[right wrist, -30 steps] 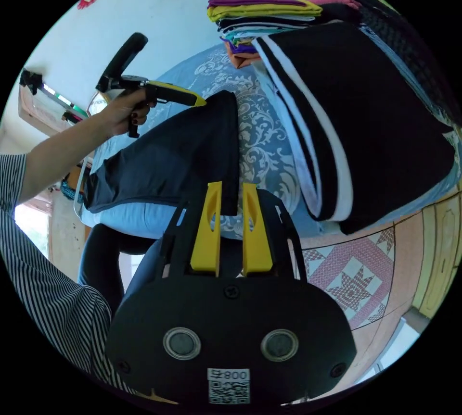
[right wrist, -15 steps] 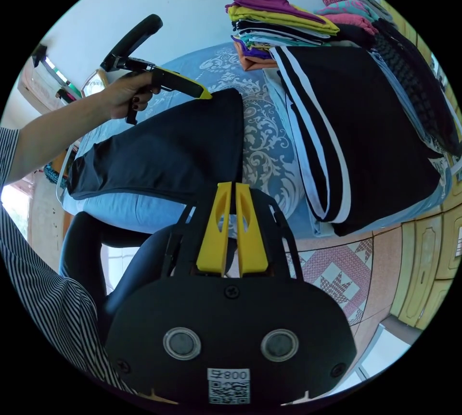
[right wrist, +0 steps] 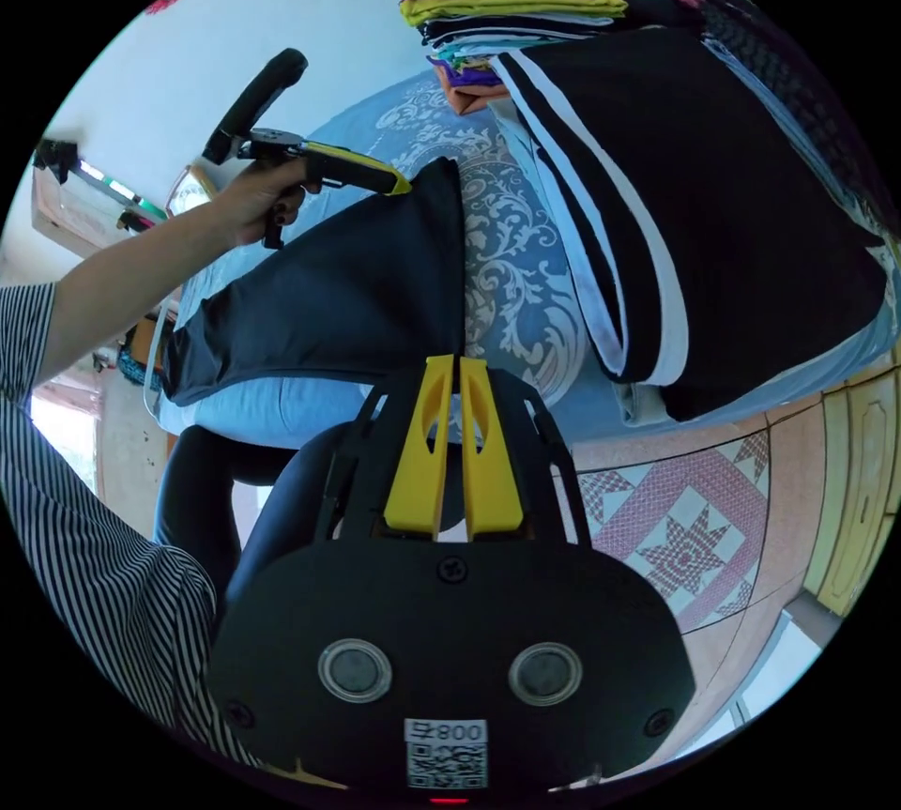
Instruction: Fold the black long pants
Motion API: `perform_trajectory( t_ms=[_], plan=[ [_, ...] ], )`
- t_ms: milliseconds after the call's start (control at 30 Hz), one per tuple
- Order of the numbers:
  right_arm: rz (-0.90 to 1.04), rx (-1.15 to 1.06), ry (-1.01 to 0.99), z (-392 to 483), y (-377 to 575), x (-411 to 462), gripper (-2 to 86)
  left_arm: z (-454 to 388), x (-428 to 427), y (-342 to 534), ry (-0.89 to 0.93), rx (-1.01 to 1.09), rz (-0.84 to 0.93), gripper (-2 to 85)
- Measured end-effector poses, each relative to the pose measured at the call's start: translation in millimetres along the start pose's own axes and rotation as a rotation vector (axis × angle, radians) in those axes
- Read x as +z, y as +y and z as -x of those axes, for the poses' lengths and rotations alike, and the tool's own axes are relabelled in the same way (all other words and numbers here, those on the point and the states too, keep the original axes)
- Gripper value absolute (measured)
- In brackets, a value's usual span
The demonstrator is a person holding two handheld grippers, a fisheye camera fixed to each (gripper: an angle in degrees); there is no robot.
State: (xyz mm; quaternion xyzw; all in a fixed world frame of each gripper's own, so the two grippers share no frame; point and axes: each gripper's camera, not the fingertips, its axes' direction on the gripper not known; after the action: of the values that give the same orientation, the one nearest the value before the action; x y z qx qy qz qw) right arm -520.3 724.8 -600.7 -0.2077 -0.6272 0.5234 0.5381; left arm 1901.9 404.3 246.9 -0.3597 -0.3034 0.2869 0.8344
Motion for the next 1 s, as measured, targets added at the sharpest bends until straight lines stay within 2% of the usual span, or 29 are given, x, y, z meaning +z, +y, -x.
perform_trajectory(
  t_ms=[333,567,667,800,1000],
  plan=[
    [0.011,0.014,-0.022,27,-28,23,0.7,30,78,52,-0.045,-0.062,-0.042,0.1],
    [-0.070,-0.036,0.098,80,-54,14,0.1,52,105,133,0.015,-0.156,-0.200,0.1],
    [-0.113,-0.104,0.086,109,-89,22,0.0,58,128,187,0.022,-0.233,-0.225,0.1],
    [-0.121,-0.244,0.081,159,-165,62,0.1,70,182,255,0.002,-0.365,-0.153,0.1],
    [0.029,-0.325,0.233,214,-252,154,0.1,91,257,321,0.044,-0.471,-0.137,0.1]
  ],
)
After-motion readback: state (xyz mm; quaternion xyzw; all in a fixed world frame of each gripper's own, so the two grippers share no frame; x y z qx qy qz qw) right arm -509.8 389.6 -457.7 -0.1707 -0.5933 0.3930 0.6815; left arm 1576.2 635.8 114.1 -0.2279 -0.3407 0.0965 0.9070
